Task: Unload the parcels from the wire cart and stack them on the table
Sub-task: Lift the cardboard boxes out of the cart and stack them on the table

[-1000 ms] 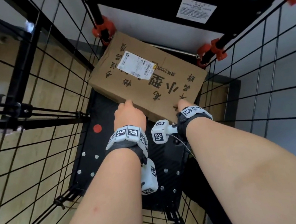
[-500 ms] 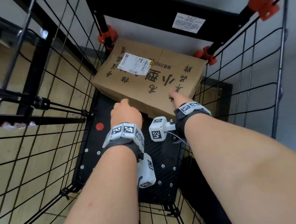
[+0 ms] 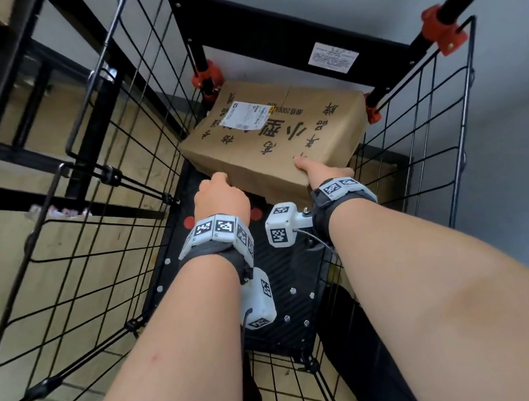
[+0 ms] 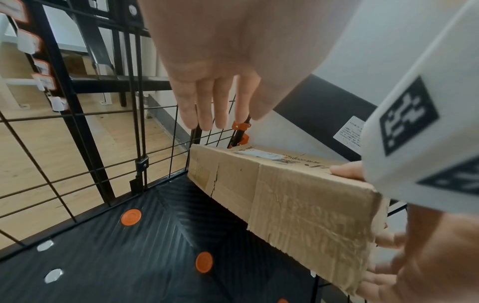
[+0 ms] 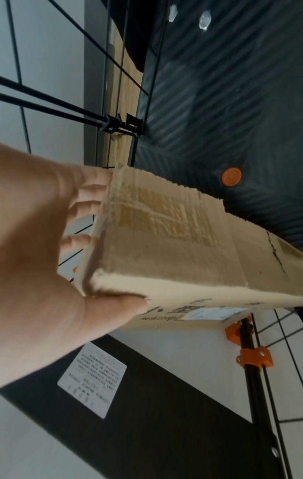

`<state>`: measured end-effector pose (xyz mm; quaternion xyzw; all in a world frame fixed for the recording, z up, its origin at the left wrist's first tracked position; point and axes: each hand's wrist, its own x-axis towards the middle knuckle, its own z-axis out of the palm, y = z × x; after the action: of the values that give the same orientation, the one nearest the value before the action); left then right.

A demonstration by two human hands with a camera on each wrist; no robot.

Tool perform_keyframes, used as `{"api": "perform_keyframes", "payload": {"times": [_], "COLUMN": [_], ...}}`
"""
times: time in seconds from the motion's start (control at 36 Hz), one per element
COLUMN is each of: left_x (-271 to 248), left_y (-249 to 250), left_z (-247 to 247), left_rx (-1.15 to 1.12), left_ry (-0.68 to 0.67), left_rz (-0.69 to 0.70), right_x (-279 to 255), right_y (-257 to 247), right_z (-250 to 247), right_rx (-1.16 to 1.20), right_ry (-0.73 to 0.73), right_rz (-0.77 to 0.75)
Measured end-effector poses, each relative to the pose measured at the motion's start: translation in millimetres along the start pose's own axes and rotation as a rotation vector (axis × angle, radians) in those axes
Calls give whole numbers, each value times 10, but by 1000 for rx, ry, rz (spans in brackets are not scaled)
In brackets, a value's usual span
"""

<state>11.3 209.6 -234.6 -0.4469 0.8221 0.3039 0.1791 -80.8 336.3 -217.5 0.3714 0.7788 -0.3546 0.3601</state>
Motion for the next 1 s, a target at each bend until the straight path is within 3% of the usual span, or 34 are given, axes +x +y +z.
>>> {"api": "perform_keyframes", "payload": {"times": [0.25, 0.67, 1.0], "left_x": [-348, -1145, -1913], "left_y": [-8, -174, -396], "left_z": [-298, -1176, -1588], "left_rx": [-44, -16, -37], "left_ry": [6, -76, -48], "left_rz": [25, 195, 289], "right_x": [-623, -1808, -2673], "right_y": [71, 653, 1142], "right_z": [-60, -365, -507], "right_rx": [3, 281, 483], "right_ry": [-28, 63, 121], "right_rz": [-56, -25, -144]}}
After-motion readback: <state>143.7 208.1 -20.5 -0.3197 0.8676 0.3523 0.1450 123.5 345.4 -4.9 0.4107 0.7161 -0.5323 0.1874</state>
